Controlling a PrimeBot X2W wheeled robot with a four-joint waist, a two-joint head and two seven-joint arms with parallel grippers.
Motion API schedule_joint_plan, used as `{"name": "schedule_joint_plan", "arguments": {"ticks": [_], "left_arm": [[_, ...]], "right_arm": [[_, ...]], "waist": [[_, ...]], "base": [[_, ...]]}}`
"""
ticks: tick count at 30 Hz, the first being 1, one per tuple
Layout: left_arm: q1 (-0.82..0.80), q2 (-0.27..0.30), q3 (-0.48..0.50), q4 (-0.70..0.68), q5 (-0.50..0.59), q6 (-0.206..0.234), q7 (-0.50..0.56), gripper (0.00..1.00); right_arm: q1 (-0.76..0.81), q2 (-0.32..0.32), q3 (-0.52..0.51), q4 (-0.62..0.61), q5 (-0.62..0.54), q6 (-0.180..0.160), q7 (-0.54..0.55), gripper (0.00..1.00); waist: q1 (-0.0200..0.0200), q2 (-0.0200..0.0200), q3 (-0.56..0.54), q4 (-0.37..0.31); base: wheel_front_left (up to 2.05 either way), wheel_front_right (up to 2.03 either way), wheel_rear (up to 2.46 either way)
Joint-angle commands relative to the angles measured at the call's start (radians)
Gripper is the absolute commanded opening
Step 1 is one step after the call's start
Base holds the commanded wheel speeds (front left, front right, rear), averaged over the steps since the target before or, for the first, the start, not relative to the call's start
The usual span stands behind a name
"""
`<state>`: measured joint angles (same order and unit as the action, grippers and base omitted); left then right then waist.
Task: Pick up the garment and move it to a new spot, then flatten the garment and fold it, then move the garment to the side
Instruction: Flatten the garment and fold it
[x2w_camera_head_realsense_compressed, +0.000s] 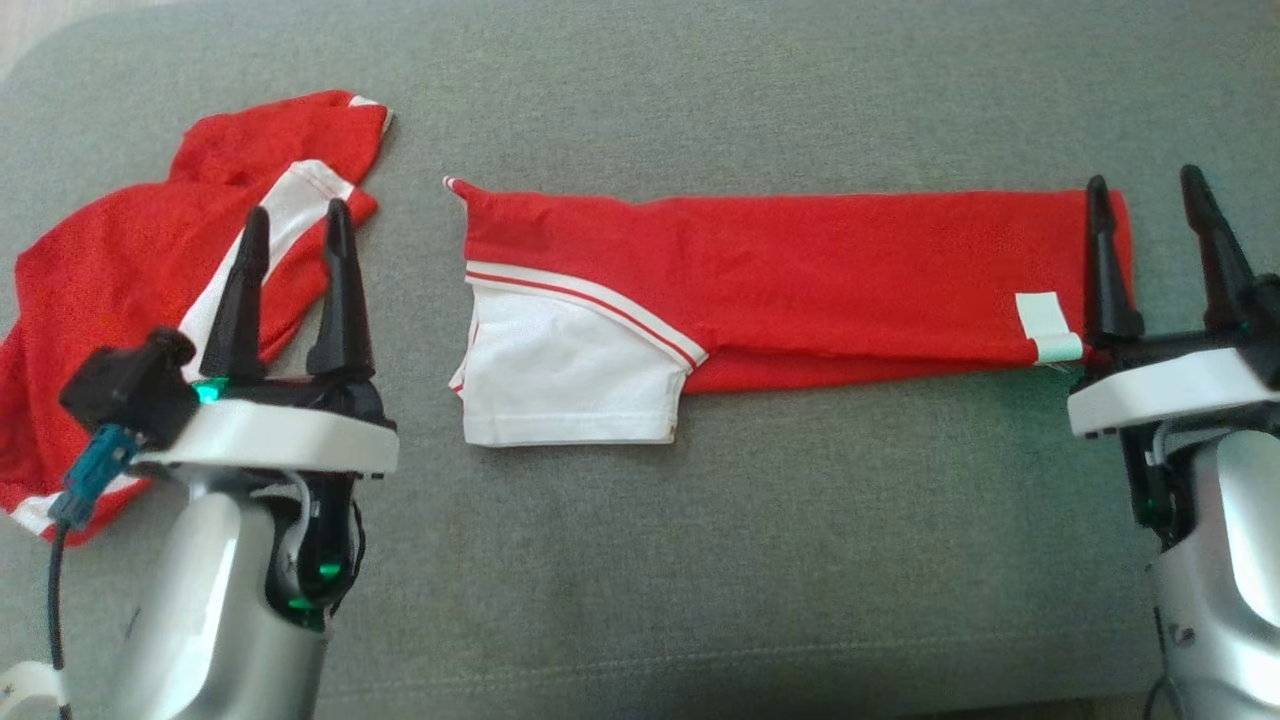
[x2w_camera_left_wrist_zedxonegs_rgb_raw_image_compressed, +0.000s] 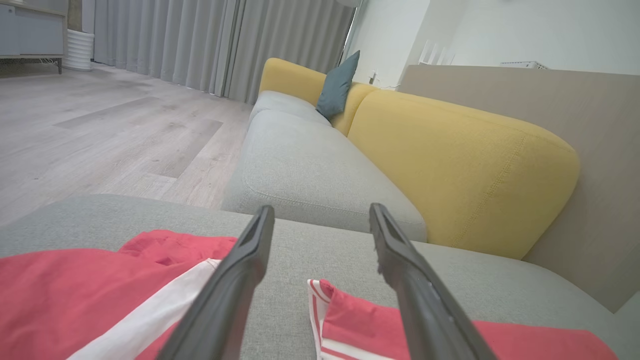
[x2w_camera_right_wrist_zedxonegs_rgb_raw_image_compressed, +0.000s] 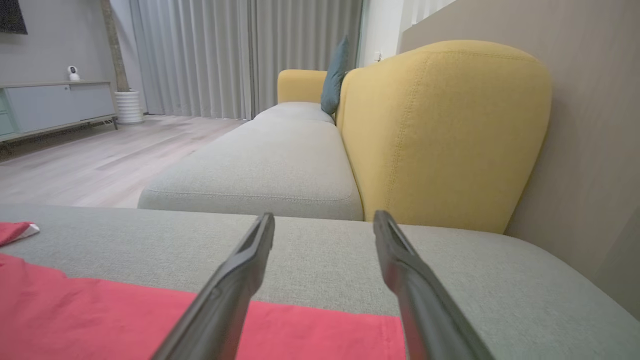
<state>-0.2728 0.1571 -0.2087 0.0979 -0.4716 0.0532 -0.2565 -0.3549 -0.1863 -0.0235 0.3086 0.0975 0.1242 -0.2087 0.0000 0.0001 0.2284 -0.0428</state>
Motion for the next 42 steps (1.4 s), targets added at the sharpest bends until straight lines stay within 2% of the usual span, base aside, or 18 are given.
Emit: {"name": "schedule_joint_plan", "arguments": {"ticks": [1, 7, 11, 16, 26, 35, 36, 38, 42], "left_arm": [[-0.032, -0.002, 0.064, -0.025, 0.026, -0.029, -0.005, 1.00], [-0.033, -0.046, 0.116, 0.017, 0.084, -0.104, -0.005, 1.00], [-0.035, -0.067, 0.136, 0.035, 0.109, -0.130, -0.005, 1.00], [-0.043, -0.081, 0.153, 0.049, 0.129, -0.153, -0.005, 1.00], [-0.077, -0.089, 0.182, 0.055, 0.151, -0.174, -0.005, 1.00], [-0.094, -0.091, 0.208, 0.059, 0.165, -0.181, -0.005, 1.00], [-0.094, -0.091, 0.211, 0.060, 0.166, -0.181, -0.005, 1.00], [-0.096, -0.091, 0.215, 0.061, 0.169, -0.182, -0.005, 1.00], [-0.100, -0.091, 0.224, 0.063, 0.170, -0.183, -0.005, 1.00]], "right_arm": [[-0.018, 0.006, -0.008, -0.014, -0.006, 0.007, -0.008, 1.00], [-0.045, 0.085, -0.147, 0.088, -0.001, 0.007, 0.073, 1.00], [-0.081, 0.122, -0.262, 0.153, -0.019, 0.007, 0.114, 1.00], [-0.131, 0.135, -0.363, 0.225, -0.071, 0.007, 0.159, 1.00], [-0.190, 0.136, -0.337, 0.342, -0.042, 0.007, 0.233, 1.00], [-0.186, 0.136, -0.292, 0.362, 0.009, 0.007, 0.245, 1.00], [-0.184, 0.136, -0.289, 0.365, 0.014, 0.007, 0.248, 0.89], [-0.182, 0.136, -0.284, 0.369, 0.019, 0.007, 0.252, 0.00], [-0.184, 0.136, -0.295, 0.366, 0.024, 0.007, 0.257, 0.00]], "waist": [[0.0000, -0.0001, 0.007, 0.007], [0.0000, -0.0001, 0.033, 0.020], [0.0000, -0.0001, 0.056, 0.027], [0.0000, -0.0001, 0.088, 0.028], [0.0000, -0.0001, 0.143, 0.029], [0.0000, -0.0001, 0.165, 0.021], [0.0000, -0.0001, 0.166, 0.019], [0.0000, -0.0001, 0.165, 0.016], [0.0000, -0.0001, 0.162, 0.009]], "base": [[0.00, 0.00, 0.00], [0.00, 0.00, 0.00], [0.00, 0.00, 0.00], [0.00, 0.00, 0.00], [0.00, 0.00, 0.00], [0.00, 0.00, 0.00], [0.00, 0.00, 0.00], [0.00, 0.00, 0.00], [0.00, 0.00, 0.00]]}}
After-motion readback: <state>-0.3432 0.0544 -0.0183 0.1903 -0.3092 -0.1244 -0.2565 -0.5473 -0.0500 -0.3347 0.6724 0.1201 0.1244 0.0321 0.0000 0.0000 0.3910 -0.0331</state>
